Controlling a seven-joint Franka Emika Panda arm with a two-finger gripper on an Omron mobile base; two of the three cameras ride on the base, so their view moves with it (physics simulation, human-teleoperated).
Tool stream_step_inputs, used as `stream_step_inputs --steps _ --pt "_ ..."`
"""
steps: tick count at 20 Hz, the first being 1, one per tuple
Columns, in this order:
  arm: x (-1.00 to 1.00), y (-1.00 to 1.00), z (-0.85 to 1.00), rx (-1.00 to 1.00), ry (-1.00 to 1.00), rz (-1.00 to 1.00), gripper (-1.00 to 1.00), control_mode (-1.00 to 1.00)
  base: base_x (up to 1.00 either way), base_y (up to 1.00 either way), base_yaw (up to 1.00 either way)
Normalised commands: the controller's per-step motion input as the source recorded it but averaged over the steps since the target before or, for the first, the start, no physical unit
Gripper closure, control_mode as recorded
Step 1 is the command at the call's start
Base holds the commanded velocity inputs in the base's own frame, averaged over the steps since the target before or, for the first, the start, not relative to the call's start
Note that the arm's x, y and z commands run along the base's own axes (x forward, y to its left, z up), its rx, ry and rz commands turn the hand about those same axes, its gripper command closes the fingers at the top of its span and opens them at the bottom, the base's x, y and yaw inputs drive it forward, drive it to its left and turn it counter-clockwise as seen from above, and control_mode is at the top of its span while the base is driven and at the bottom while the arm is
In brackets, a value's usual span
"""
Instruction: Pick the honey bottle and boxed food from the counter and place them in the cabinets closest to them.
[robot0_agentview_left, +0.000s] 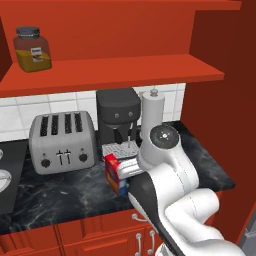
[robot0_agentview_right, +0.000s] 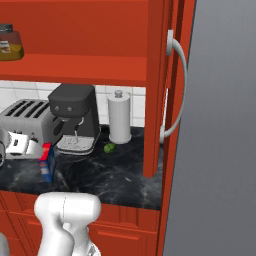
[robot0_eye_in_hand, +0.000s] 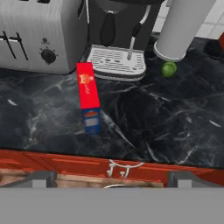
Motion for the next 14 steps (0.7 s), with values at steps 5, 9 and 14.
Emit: stream_step_inputs --steps 5,9,14 --pt "0.13 0.0 -0.27 0.0 -0.07 0.06 -1.0 -1.0 0.0 0.0 0.0" --pt "0.16 0.0 -0.17 0.0 0.0 0.02 -1.0 -1.0 0.0 0.0 0.0" --pt "0.16 0.0 -0.1 0.0 0.0 0.0 -1.0 -1.0 0.0 0.0 0.0"
